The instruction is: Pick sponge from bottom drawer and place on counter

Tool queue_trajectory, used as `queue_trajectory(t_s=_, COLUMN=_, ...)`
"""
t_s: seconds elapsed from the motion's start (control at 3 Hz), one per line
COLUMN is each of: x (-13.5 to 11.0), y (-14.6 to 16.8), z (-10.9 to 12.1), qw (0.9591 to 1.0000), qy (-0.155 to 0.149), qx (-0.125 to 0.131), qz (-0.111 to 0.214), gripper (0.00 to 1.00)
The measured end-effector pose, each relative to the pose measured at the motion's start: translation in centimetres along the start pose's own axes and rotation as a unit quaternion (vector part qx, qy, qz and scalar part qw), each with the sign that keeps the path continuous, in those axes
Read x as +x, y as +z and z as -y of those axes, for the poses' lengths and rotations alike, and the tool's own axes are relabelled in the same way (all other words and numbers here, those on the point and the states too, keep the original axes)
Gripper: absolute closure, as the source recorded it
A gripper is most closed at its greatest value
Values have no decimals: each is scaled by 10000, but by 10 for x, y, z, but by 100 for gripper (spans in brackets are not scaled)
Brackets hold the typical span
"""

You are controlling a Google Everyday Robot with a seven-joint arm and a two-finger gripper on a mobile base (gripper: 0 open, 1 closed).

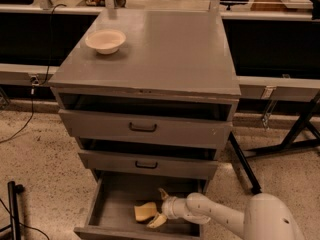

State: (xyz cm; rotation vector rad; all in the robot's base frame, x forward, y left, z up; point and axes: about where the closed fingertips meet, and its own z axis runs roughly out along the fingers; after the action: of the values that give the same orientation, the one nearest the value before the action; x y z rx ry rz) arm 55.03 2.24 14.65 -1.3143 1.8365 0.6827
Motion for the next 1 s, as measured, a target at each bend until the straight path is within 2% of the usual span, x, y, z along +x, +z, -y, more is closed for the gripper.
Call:
queue_trajectory(t_s=0.33, x=9, y=4, z=1, qw=9998, qy=-72, qx=56, qz=-160, gripper=16)
queue_trajectory(t_s=0.67, x=20, y=11, z=3, qw=9994, qy=-133, qx=26, qz=-309, gripper=37)
queue_trajectory(t_s=1.0, x=26, y=16, z=5, qw=9990, qy=-240, qx=-31, qz=-372, gripper=35)
